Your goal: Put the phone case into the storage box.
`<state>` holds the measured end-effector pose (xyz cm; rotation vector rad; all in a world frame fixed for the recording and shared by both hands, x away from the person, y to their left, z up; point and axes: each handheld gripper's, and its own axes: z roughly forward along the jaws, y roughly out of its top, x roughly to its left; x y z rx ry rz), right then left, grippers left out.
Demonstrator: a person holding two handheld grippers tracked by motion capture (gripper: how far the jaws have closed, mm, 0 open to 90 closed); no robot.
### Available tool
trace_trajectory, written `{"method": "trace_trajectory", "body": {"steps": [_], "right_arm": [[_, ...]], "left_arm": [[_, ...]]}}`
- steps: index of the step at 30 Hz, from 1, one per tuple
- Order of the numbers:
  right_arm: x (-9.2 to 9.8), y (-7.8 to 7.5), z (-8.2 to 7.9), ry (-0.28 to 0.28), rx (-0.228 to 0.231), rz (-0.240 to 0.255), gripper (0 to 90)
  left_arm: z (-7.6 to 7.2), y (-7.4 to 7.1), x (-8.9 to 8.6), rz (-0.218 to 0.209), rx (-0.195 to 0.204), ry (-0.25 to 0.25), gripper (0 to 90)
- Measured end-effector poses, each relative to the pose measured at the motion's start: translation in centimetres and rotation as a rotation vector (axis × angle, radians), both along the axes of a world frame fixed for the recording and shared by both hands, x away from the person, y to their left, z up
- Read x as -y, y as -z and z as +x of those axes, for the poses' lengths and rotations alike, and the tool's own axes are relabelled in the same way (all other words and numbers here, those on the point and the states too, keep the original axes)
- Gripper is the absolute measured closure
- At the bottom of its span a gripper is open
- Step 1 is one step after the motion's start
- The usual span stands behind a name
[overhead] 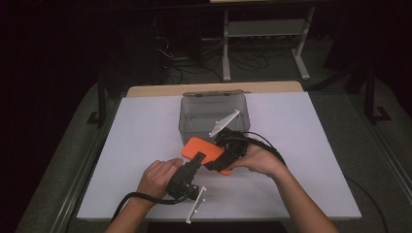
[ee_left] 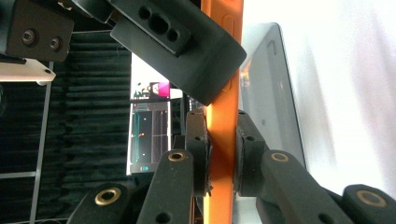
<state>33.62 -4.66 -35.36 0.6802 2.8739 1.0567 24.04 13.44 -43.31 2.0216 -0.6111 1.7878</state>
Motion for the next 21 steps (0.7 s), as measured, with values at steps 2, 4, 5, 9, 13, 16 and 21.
{"method": "trace_trajectory", "body": {"steps": [2,4,5,9,13,16,21], "right_arm": [[0.05,-0.07,0.03,0.001,0.002,0.006,13.8],[0.08,-0.07,0.04,0.001,0.004,0.007,13.5],[0.09,-0.05,0.00,-0.001,0.007,0.006,13.3],[0.25,-0.09,-0.13,0.000,0.009,0.009,13.0],[0.51,-0.40,-0.23,0.006,0.013,0.026,8.6],[0.72,-0.62,-0.32,0.004,0.010,0.039,2.1],[0.99,-0.74,-0.12,0.021,0.008,0.049,0.0]], "left_arm": [[0.06,-0.05,-0.01,-0.005,-0.003,-0.003,79.6],[0.08,-0.05,0.00,-0.004,-0.006,-0.003,79.6],[0.09,-0.05,0.02,-0.003,-0.008,-0.003,79.6],[0.10,-0.10,0.05,-0.006,-0.004,-0.004,79.7],[0.25,-0.04,-0.05,0.009,-0.010,-0.017,79.8],[0.30,-0.06,-0.06,0.004,-0.011,-0.017,79.8],[0.38,-0.01,-0.07,0.005,-0.015,-0.019,79.8]]}}
